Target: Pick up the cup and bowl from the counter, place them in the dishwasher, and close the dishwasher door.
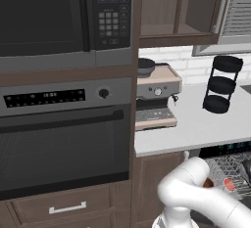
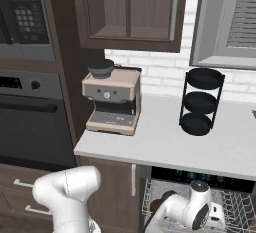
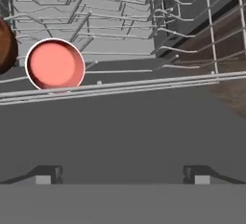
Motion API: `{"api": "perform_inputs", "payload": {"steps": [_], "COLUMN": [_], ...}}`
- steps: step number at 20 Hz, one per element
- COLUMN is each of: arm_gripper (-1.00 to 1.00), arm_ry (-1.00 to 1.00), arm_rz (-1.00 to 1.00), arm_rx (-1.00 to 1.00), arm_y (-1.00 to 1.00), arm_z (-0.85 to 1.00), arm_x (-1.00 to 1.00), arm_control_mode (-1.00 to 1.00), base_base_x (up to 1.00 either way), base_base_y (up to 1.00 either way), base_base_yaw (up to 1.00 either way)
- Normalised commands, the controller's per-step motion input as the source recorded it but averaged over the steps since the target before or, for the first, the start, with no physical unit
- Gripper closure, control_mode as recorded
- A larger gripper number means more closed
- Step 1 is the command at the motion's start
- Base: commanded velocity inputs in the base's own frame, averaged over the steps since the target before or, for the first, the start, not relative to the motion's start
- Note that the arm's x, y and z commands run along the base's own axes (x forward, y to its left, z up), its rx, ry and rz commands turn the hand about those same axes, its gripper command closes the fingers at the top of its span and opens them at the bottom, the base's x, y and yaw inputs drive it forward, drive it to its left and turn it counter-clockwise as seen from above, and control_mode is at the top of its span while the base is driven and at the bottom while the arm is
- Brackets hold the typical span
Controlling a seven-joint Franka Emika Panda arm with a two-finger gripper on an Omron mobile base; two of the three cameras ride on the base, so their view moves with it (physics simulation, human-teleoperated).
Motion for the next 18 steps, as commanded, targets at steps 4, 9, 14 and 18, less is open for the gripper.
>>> {"api": "perform_inputs", "payload": {"steps": [4,9,14,18], "arm_gripper": [-1.00,-1.00,-1.00,-1.00], "arm_ry": [0.01,-0.01,0.03,0.01], "arm_rz": [0.00,0.00,0.00,0.00], "arm_rx": [0.11,0.17,0.01,0.00], "arm_y": [0.01,0.09,0.24,0.27], "arm_z": [-0.37,-0.56,-0.61,-0.31], "arm_x": [0.00,0.00,0.31,0.70], "arm_control_mode": [-1.00,-1.00,-1.00,-1.00], "base_base_x": [0.00,0.00,0.00,0.00], "base_base_y": [0.00,0.00,0.00,0.00], "base_base_yaw": [0.00,0.00,0.00,0.00]}}
